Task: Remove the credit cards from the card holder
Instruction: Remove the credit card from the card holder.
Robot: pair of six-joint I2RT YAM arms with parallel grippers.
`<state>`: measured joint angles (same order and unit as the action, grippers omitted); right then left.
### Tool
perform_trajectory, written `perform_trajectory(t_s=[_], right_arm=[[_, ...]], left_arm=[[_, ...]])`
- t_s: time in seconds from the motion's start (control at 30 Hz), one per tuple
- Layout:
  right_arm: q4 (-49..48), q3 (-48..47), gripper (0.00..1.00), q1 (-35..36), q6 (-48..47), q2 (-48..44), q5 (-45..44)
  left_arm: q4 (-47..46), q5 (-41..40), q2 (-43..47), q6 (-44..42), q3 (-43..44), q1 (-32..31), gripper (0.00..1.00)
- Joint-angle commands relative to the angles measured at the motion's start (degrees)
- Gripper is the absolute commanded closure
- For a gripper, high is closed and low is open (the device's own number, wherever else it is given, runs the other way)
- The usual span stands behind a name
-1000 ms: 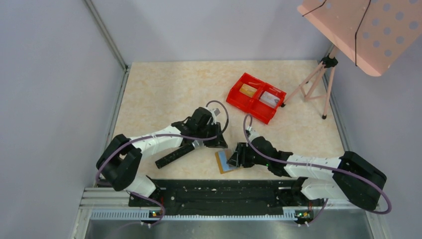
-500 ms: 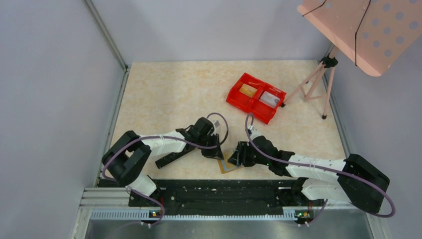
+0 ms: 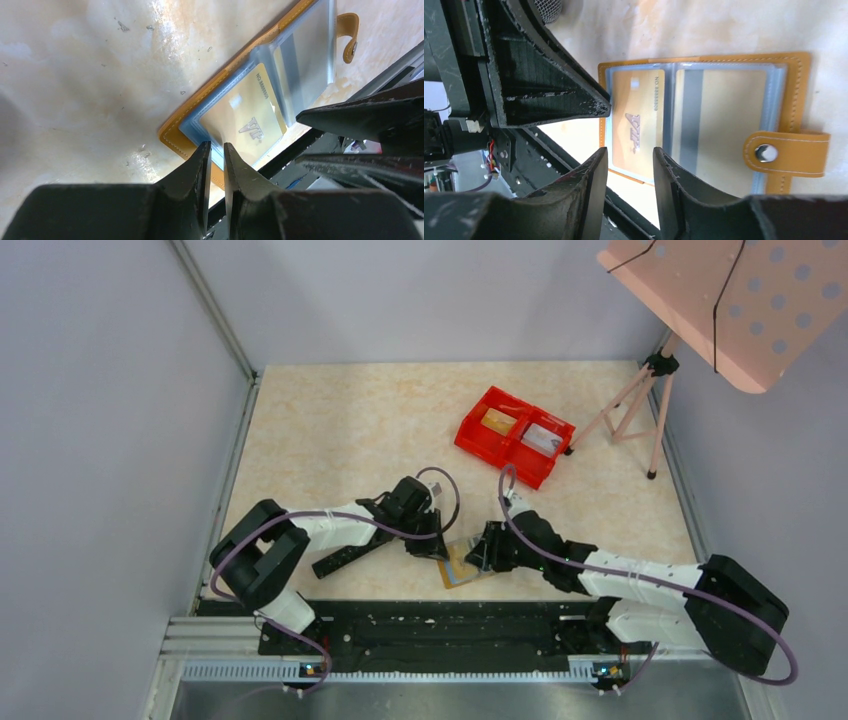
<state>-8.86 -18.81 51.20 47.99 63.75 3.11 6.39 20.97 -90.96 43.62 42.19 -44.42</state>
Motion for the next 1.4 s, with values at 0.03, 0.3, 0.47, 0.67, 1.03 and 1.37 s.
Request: perform_trajectory(t_s=[0.03,0.3,0.47,0.67,1.03,1.37], right_arm=[[-0.8,-1.6,0.65,-3.7,-2.0,-1.6,2.5],[-1.4,-1.5,0.69,-6.9,-2.9,-1.1,5.7],[-2.9,-1.1,0.68,-7.1,-2.3,1.3,6.0],[-3.4,-0.9,0.67,-7.3,-2.3,3.6,5.8],[-4.1,0.9,0.66,-10.5,-3.9,2.9,9.7],[-11.3,3.5,0.67,-10.8,-1.5,5.9,13.8]], left_arm=[[-1.8,-2.0,-1.4,-1.6,0.0,-0.2,0.79],[-2.1,-2.3,-4.0,-2.2,1.7,-0.2,0.79],[-2.1,-2.5,-4.6,-2.4,2.0,-0.2,0.8],[-1.9,-3.0,-4.7,-2.6,1.5,-0.2,0.8],[-1.5,-3.5,-4.0,-3.0,1.4,-0.2,0.8],[-1.5,-3.3,-4.2,-3.1,1.5,-0.2,0.8]])
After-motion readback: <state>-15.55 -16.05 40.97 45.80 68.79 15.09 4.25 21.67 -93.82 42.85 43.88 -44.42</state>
